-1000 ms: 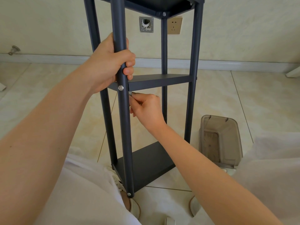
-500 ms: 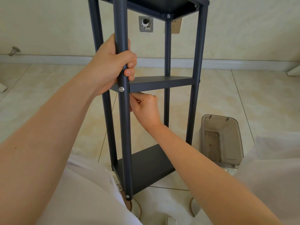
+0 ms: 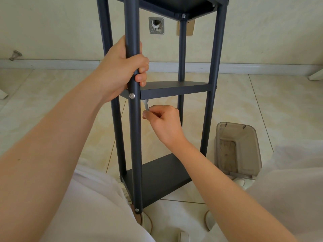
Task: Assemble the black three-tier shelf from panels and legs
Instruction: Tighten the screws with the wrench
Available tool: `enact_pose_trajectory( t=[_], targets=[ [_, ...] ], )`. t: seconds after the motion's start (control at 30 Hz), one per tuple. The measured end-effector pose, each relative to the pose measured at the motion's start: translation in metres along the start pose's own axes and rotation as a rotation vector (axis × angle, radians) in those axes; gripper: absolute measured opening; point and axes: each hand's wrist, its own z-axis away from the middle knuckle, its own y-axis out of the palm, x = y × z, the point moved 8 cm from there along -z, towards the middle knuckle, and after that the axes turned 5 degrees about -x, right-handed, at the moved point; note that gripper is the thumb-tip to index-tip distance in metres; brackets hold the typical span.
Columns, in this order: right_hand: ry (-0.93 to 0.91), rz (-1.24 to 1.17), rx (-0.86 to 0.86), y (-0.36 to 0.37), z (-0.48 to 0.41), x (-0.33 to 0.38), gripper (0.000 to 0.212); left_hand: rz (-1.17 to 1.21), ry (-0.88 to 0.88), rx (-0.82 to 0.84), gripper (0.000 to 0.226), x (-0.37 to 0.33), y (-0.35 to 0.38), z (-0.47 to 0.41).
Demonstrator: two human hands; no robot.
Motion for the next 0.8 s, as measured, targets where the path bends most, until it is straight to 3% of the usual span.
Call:
enact_pose_trajectory(
  t=[0.17,0.57,0.8],
  targets=[
    [-0.060,0.044,-0.014,-0.001,-0.002,0.012,0.055,-0.002,0.002,-0.002,0.025,0.000,0.000,0.000],
    [-0.082,0.109,-0.017,0.000,-0.002,0.018,0.027,-0.001,-0.006,-0.005,0.026,0.000,0.000,-0.001],
    [-0.150,0.030,-0.067,0.011,-0.011,0.014,0.020,0.003,-0.008,-0.005,0.026,0.000,0.001,-0.001]
  ],
)
